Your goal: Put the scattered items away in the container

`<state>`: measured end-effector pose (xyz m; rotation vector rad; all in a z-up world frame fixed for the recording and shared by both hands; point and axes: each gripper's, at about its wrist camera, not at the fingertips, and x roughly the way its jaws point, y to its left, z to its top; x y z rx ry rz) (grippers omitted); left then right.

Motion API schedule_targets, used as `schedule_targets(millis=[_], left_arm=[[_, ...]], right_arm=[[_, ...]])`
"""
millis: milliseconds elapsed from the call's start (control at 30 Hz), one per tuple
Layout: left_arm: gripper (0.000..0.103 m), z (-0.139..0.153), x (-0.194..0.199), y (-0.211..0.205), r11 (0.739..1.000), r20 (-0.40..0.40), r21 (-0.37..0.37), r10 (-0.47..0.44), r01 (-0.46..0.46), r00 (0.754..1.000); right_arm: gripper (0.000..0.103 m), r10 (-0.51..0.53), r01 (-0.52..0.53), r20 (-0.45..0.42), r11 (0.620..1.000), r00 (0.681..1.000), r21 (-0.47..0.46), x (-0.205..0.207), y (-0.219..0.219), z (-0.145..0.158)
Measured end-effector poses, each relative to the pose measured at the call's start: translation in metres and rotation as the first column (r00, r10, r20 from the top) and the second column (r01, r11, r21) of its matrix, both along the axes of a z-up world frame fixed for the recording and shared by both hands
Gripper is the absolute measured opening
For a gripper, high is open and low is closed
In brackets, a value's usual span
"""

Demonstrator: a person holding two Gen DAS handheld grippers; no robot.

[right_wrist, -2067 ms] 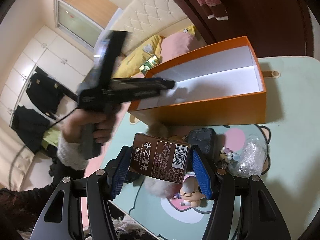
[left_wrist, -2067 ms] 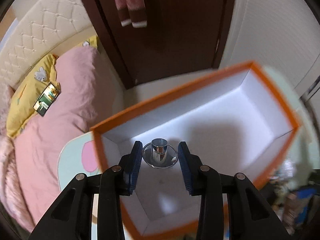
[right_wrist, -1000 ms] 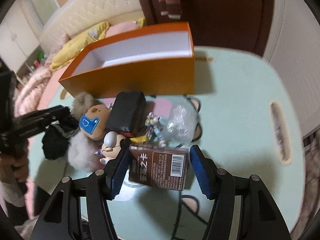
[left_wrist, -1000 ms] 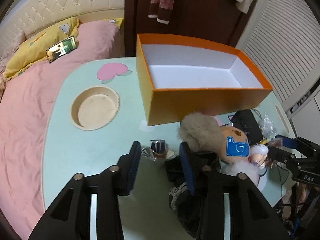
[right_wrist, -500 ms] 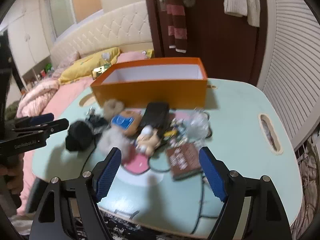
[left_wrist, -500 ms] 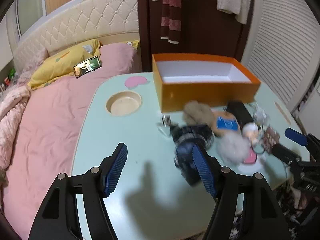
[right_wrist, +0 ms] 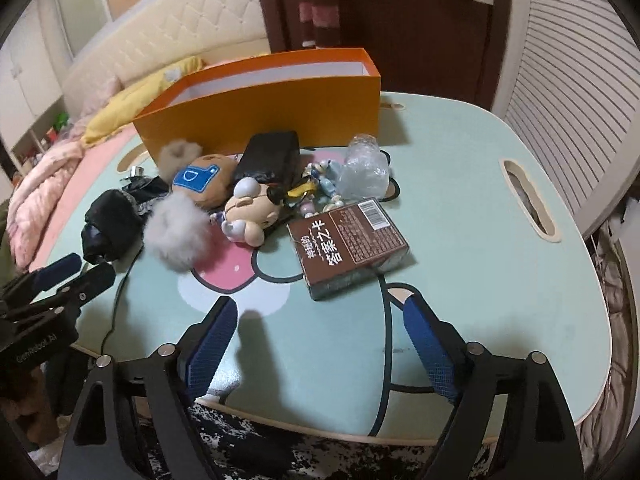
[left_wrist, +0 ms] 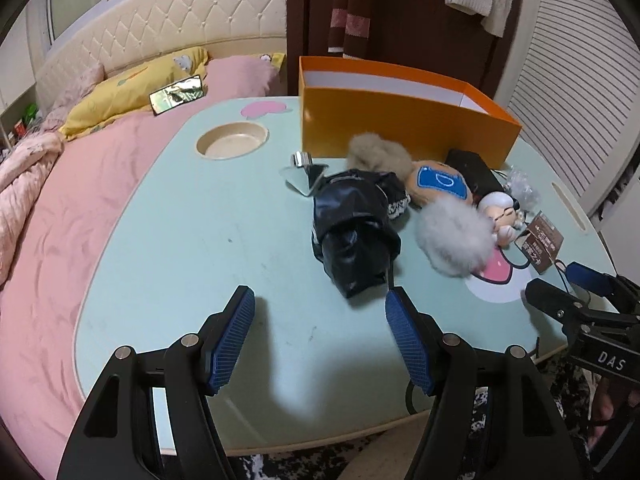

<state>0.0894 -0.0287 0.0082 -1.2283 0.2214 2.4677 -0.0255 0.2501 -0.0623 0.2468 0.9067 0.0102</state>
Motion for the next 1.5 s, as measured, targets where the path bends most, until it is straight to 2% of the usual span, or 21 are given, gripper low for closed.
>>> schedule_targets(millis=[100,133,200,300,433,467,500,867,1500], left_arm=[[0.068,-0.002,0.000,-0.001,1.000,-0.011,-0.015,0.002,-0.002,1.000],[0.068,-0.002,0.000,-0.001,1.000,-0.013,-0.017,-0.008,0.007,1.000],[0.077,-0.004,0.001,0.000,0.999,-0.020,-0.025,-0.035,0.034,0.999],[0.084,-0.008,0.003,0.003,0.998,-0.046,-0.046,-0.046,0.044,0.998],[0.086,-0.008,0.003,0.002,0.998,-0.053,-0.042,-0.058,0.055,0.997],[0.092,-0.009,0.001,0.001,0.997,-0.055,-0.041,-0.060,0.058,0.997],[0.103,-0.011,0.000,0.001,0.997,-0.053,-0.042,-0.062,0.060,0.997],[0.103,-0.016,0.003,0.001,0.996,-0.085,-0.028,-0.081,0.079,0.993],[0.103,-0.015,0.005,0.000,0.996,-0.102,-0.018,-0.084,0.083,0.991]], right_arm=[[0.102,0.017,-0.019,-0.020,0.998,1.000,-0.058,0.002,0.008,-0.003],[0.103,0.026,-0.027,-0.012,0.998,1.000,-0.061,0.002,0.009,-0.004],[0.103,0.035,-0.035,0.003,0.997,0.999,-0.065,0.004,0.009,-0.004],[0.103,0.039,-0.037,0.026,0.997,0.999,-0.068,0.004,0.008,-0.006],[0.103,0.045,-0.041,0.058,0.997,0.997,-0.071,0.004,0.006,-0.008],[0.103,0.048,-0.043,0.065,0.996,0.997,-0.072,0.004,0.006,-0.009],[0.103,0.051,-0.046,0.074,0.996,0.996,-0.072,0.004,0.005,-0.010],[0.103,0.079,-0.071,0.107,0.995,0.991,-0.077,0.006,0.004,-0.014],[0.103,0.132,-0.123,0.107,0.989,0.985,-0.085,0.005,0.006,-0.014]])
